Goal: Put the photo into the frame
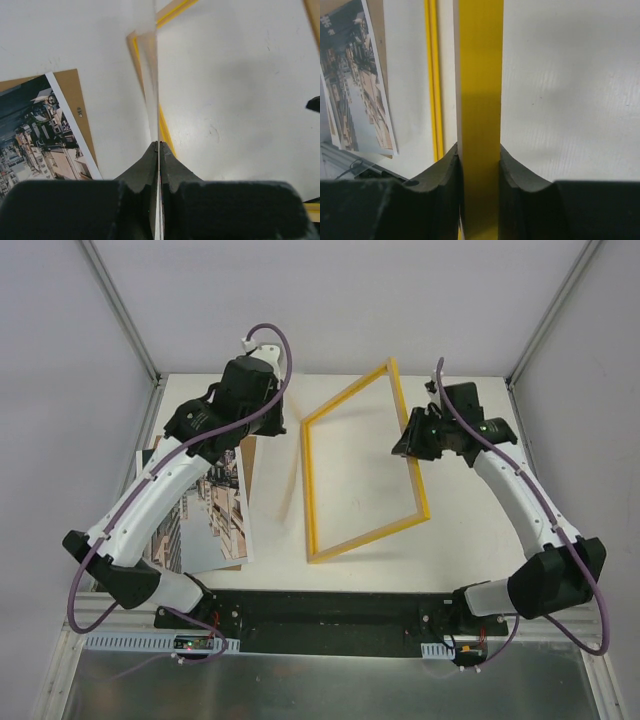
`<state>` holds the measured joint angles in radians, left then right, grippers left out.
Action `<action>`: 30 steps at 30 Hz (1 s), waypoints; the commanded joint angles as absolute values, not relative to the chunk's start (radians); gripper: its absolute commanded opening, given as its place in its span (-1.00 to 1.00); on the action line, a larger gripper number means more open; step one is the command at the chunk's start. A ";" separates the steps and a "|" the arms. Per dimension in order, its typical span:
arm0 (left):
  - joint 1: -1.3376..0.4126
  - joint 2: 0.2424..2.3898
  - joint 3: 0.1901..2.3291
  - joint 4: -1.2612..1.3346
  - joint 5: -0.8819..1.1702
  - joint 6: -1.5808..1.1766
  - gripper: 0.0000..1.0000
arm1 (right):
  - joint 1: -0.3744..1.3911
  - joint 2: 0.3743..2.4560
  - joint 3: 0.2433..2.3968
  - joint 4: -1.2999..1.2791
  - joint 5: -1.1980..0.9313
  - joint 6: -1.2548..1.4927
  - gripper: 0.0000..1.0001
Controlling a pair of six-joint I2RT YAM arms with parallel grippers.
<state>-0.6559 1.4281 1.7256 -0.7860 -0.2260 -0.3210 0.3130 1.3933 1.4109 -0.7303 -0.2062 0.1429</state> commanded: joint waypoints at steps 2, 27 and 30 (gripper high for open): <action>-0.632 1.359 1.796 -0.810 -0.271 -0.302 -1.00 | 0.269 1.439 1.149 -0.478 -0.354 0.146 -0.85; -0.489 1.356 1.735 -0.713 -0.075 -0.526 -1.00 | 0.227 1.637 0.828 -0.126 -0.279 0.245 -0.02; -0.476 1.368 1.715 -0.674 -0.025 -0.554 -1.00 | 0.229 1.641 0.838 -0.144 -0.264 0.238 0.14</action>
